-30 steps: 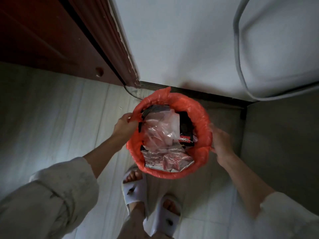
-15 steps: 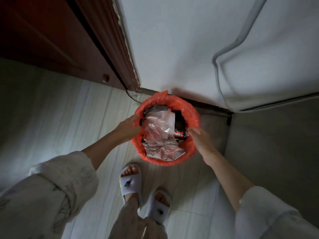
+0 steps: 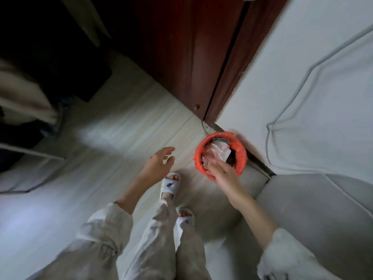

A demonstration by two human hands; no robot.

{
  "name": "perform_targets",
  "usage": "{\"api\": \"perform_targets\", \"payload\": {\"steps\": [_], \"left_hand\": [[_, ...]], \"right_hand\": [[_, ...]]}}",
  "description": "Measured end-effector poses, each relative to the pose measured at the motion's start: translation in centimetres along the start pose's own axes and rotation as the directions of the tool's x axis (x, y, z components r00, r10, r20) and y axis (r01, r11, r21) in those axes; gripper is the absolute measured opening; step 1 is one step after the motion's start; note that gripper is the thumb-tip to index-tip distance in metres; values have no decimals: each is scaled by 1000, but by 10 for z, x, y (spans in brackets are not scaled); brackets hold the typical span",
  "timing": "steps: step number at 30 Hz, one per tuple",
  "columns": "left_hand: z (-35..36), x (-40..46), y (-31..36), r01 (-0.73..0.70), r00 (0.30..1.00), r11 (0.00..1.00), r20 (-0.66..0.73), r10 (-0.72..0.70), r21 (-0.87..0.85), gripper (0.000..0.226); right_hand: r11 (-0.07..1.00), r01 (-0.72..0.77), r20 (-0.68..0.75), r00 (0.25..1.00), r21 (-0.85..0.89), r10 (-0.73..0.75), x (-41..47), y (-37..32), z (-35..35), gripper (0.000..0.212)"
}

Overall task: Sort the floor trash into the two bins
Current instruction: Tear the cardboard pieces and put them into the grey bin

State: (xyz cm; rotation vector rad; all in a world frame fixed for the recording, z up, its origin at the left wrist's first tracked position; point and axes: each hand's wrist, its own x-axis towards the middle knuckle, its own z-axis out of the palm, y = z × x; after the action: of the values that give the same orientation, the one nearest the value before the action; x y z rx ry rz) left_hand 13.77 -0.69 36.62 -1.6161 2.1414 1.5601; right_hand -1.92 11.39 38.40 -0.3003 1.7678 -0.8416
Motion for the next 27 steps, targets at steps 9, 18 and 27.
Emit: {"api": "perform_targets", "payload": {"steps": [9, 18, 27], "left_hand": [[-102, -229, -89, 49, 853, 889, -443, -274, -456, 26], [-120, -450, -194, -204, 547, 569, -575, -609, -797, 20], [-136, -669, -359, -309, 245, 480, -556, -794, -821, 22]], "right_hand": [[998, 59, 360, 932, -30, -44, -138, -63, 146, 23], [846, 392, 712, 701, -361, -21, -277, -31, 351, 23], [694, 598, 888, 439, -400, 133, -454, 88, 555, 21]]}}
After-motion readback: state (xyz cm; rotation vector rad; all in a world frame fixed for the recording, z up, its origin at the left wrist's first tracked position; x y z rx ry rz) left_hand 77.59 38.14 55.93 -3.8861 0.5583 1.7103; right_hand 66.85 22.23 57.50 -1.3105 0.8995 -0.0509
